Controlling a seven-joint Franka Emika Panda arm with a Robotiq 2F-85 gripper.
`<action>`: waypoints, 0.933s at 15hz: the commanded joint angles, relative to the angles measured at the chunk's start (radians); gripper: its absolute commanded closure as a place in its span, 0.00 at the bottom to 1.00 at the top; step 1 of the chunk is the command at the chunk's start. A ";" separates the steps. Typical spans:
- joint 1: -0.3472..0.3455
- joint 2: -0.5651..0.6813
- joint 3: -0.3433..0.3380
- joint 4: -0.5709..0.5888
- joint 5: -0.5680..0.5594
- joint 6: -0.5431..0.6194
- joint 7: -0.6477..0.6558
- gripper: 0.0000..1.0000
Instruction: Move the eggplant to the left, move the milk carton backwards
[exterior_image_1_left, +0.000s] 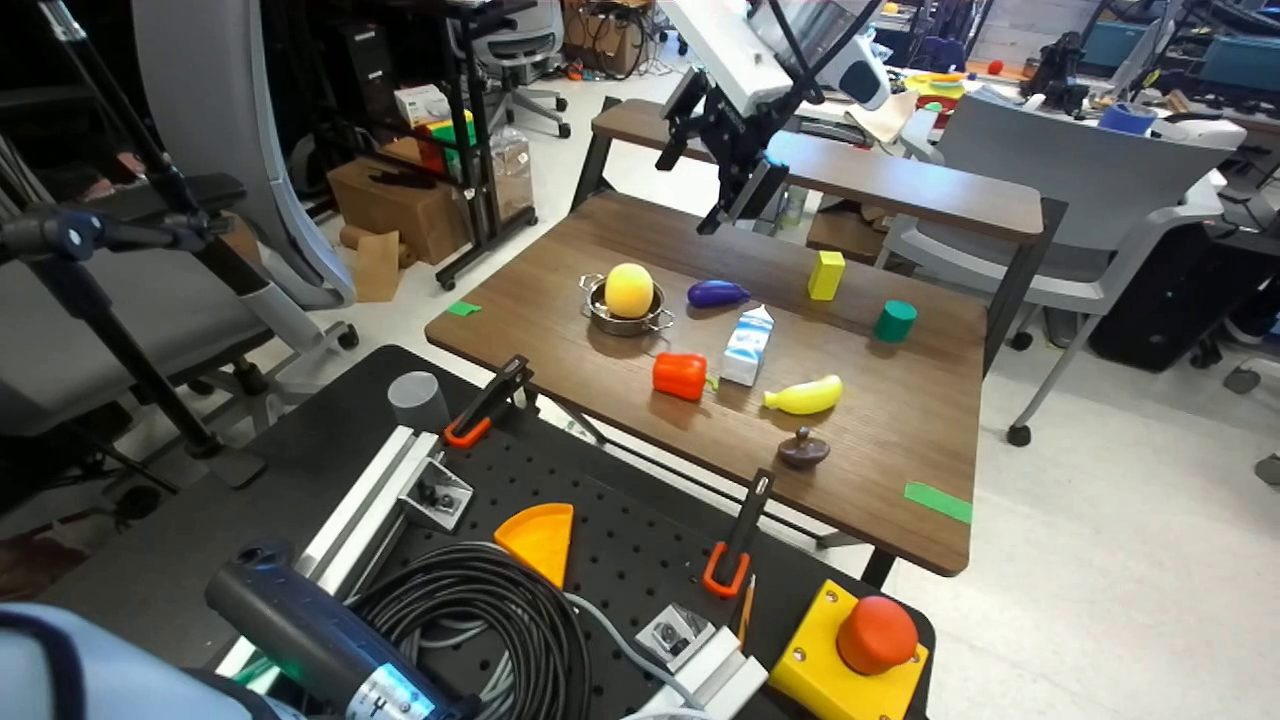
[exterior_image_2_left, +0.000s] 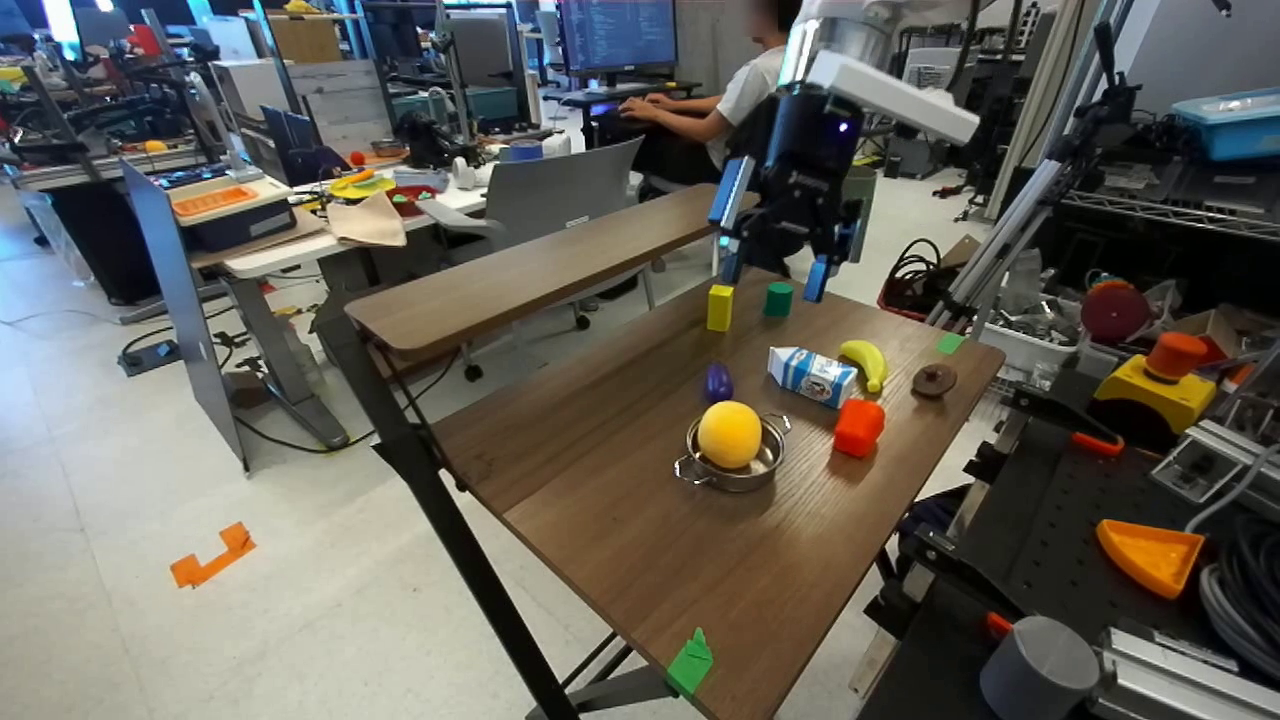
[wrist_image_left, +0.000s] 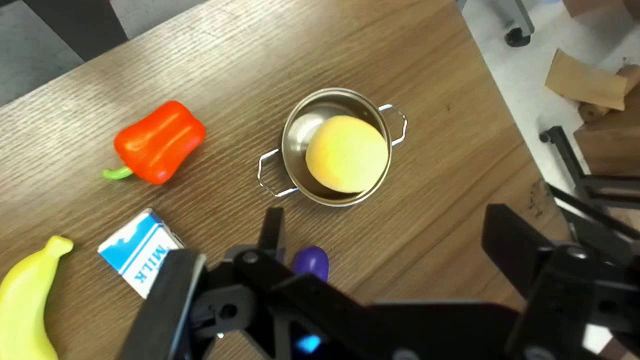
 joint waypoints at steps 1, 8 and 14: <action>-0.002 0.152 0.023 0.155 -0.027 0.032 0.187 0.00; 0.060 0.363 -0.015 0.339 -0.148 0.087 0.522 0.00; 0.109 0.457 -0.056 0.423 -0.270 0.064 0.720 0.00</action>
